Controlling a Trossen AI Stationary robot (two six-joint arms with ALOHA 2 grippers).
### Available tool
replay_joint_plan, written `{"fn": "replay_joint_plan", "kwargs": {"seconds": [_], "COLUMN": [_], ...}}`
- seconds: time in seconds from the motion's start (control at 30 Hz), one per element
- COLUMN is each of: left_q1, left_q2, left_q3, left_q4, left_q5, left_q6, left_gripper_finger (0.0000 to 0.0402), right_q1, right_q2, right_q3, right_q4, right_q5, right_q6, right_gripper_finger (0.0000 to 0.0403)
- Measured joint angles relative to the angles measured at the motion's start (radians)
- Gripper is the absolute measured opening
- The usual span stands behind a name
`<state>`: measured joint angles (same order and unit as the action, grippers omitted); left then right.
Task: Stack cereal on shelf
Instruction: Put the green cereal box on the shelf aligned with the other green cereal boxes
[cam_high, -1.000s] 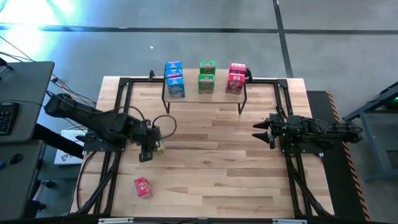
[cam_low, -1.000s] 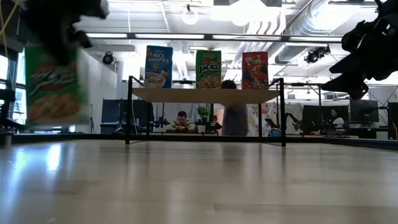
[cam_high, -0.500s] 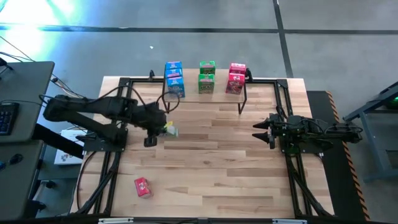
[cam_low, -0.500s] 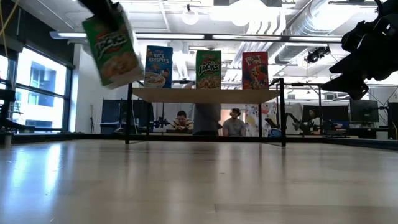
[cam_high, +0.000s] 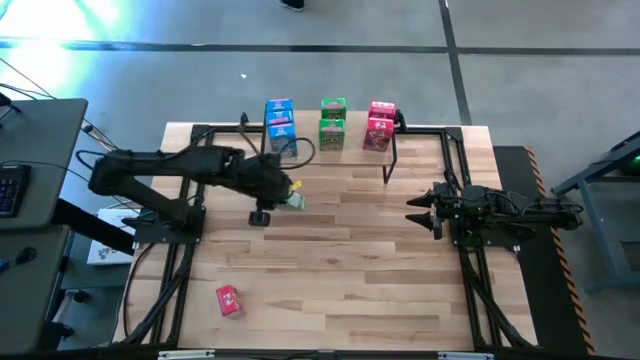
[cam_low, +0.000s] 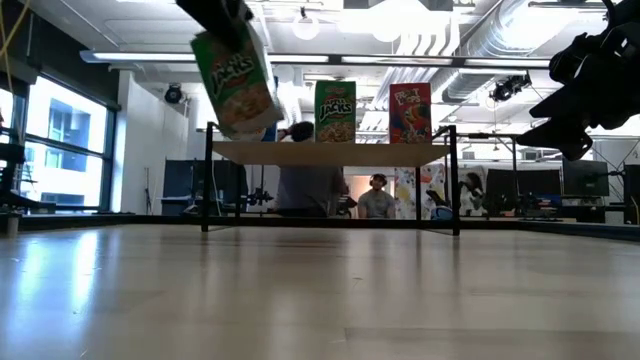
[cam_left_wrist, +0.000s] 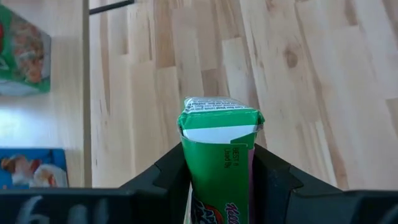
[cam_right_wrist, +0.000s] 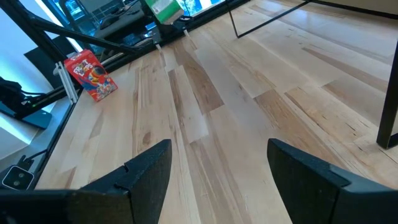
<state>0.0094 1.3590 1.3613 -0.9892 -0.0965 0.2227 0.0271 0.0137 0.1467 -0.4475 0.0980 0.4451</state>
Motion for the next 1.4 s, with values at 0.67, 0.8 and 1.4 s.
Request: {"fn": "replay_joint_plan", "kwargs": {"seconds": [0.67, 0.8, 1.4], "left_q1": [0.050, 0.050, 0.050], "left_q2": [0.343, 0.383, 0.501], "left_q3": [0.155, 0.155, 0.155], "left_q4": [0.016, 0.025, 0.044], "left_q5": [0.060, 0.060, 0.072], "left_q6": [0.033, 0.024, 0.041], "left_gripper_finger": [0.0124, 0.0124, 0.0124], "right_q1": [0.000, 0.000, 0.000], "right_q2": [0.000, 0.000, 0.000], "right_q3": [0.000, 0.000, 0.000], "right_q4": [0.000, 0.000, 0.000], "right_q5": [0.000, 0.000, 0.000], "right_q6": [0.000, 0.000, 0.000], "right_gripper_finger": [0.0257, 0.0257, 0.0257]}}
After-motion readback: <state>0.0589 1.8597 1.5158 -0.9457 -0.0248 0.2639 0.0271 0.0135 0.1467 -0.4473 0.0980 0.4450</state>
